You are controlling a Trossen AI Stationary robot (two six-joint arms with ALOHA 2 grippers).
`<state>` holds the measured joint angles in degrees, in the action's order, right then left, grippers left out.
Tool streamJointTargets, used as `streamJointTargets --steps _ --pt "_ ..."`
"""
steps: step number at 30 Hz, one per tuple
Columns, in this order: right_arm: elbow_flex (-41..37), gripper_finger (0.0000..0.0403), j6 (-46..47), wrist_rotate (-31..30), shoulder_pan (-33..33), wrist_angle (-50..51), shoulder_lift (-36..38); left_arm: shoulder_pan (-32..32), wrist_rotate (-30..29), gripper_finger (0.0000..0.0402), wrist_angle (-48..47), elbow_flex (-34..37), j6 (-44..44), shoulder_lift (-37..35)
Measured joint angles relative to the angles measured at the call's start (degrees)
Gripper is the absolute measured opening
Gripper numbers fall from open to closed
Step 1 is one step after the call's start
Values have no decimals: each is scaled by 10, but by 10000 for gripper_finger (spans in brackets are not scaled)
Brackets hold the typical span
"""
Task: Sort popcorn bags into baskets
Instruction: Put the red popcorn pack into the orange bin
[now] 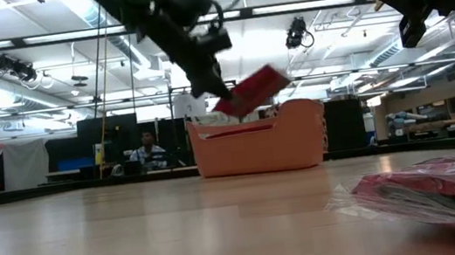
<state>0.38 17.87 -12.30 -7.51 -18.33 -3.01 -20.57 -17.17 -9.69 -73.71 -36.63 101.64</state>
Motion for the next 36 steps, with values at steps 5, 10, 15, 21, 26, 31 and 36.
streamJointTargets --steps 5,10,15,21,26,31,36 --pt "0 96 0 0 0 0 0 -36 17 16 25 0 24 38" --pt "0 96 0 0 0 0 0 -32 3 76 20 0 25 38" --pt "0 96 0 0 0 0 0 15 6 114 -27 -1 35 -23" --pt "0 96 0 0 0 0 0 91 3 107 -57 40 79 -110" --pt "0 96 0 1 0 0 0 119 -1 88 -45 166 149 -214" --pt "0 96 0 1 0 1 0 133 19 75 -16 288 232 -336" --pt "0 96 0 2 0 2 0 161 6 73 -5 358 292 -437"
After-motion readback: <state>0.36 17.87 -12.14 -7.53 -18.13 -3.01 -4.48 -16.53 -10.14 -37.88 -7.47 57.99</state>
